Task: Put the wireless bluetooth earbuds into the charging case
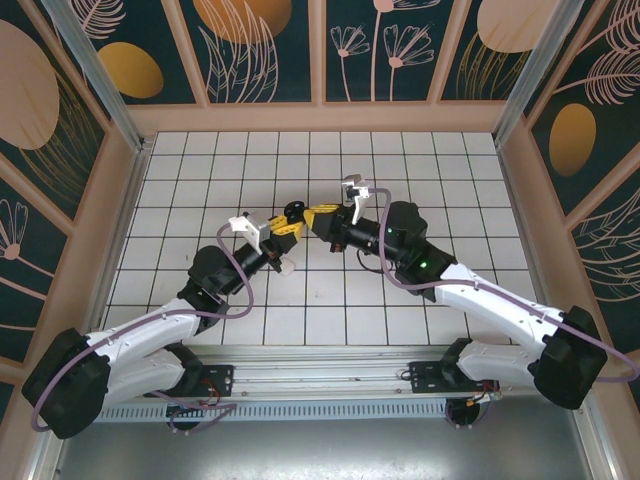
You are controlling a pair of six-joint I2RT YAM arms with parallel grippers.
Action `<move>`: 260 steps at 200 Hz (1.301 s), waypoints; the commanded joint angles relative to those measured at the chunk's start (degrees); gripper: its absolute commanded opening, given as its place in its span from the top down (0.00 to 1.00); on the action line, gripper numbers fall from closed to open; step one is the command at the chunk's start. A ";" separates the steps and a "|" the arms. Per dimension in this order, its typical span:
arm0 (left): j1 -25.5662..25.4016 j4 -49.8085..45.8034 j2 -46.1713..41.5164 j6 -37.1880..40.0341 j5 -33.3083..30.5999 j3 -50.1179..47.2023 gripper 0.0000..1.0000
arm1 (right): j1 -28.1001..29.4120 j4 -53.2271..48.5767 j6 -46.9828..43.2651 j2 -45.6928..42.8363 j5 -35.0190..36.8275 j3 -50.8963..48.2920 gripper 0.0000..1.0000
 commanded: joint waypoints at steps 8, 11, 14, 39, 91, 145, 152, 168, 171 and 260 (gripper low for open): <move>-0.22 0.71 -0.74 1.01 0.35 0.05 1.00 | 0.50 2.67 0.69 0.45 1.52 1.34 0.88; -0.22 0.70 -0.79 1.01 0.35 0.04 1.00 | 0.50 2.71 0.75 0.37 1.74 1.34 0.88; -0.22 0.70 -0.83 1.01 0.39 0.07 1.00 | 0.48 2.75 0.84 0.51 1.88 1.34 0.88; -0.18 0.58 -0.81 0.77 0.73 0.11 1.00 | 0.50 2.76 1.07 1.19 2.25 1.81 0.88; -0.16 1.18 -0.74 0.40 0.88 -0.36 1.00 | 0.50 1.17 0.70 3.47 2.19 3.62 0.88; -0.22 1.18 -1.13 0.35 0.88 -0.75 1.00 | 0.50 0.97 0.71 4.49 2.13 5.18 0.88; -0.22 1.18 -1.32 0.26 0.79 -0.79 1.00 | 0.50 0.56 0.63 4.62 2.14 5.55 0.88; -0.21 1.10 -1.85 0.27 0.72 -1.01 1.00 | 0.50 -0.10 0.34 4.77 2.14 5.86 0.88; -0.22 1.10 -1.92 0.23 0.70 -1.05 1.00 | 0.50 -0.11 0.28 4.78 2.14 5.82 0.88; -0.22 1.15 -3.17 0.41 0.18 -1.31 1.00 | 0.52 0.88 -0.25 4.54 1.82 3.45 0.88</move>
